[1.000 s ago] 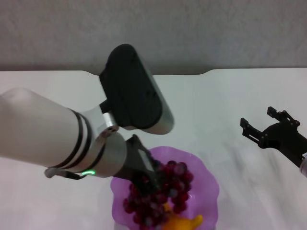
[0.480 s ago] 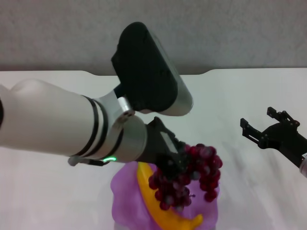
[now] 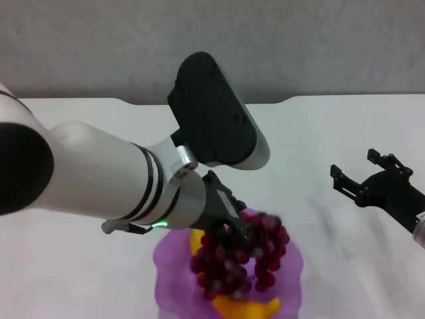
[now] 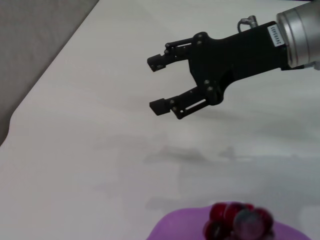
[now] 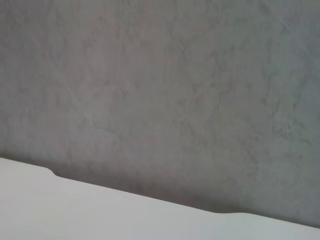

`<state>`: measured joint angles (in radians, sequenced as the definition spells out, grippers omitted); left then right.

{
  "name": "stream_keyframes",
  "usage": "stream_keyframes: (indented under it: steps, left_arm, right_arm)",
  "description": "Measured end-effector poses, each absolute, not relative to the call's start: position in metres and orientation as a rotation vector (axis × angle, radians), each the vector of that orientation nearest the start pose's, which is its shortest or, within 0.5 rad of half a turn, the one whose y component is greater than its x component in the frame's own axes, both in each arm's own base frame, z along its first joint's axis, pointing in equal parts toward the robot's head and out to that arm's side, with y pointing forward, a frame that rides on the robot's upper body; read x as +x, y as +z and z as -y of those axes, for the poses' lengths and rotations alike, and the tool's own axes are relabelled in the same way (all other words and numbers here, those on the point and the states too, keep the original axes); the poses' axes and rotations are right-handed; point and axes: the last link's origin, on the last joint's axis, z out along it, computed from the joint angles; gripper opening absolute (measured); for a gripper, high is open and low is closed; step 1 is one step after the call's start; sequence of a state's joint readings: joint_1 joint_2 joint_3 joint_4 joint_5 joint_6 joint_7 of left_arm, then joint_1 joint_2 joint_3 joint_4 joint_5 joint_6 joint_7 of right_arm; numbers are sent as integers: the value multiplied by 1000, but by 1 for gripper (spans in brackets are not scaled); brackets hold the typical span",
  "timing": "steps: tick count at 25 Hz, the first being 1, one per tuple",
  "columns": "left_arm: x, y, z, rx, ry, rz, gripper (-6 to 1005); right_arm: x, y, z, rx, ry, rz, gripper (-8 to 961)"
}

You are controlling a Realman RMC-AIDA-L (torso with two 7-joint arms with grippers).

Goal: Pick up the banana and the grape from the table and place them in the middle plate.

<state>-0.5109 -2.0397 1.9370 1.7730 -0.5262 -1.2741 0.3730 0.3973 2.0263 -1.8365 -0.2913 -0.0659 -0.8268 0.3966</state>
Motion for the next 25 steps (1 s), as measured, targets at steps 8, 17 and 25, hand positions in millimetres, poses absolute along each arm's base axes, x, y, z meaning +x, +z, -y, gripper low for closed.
stream_keyframes:
  steps: [8, 17, 25]
  left_arm:
    - [-78, -53, -302, -2647, 291, 227, 364]
    - [-73, -24, -316, -2439, 48, 240, 743]
    - [-107, 7, -331, -2123, -344, 218, 882]
  right_arm:
    - [338, -39, -338, -1980, 485, -604, 888]
    - [338, -39, -337, -1979, 484, -606, 889]
    - [340, -39, -336, -1979, 479, -609, 888]
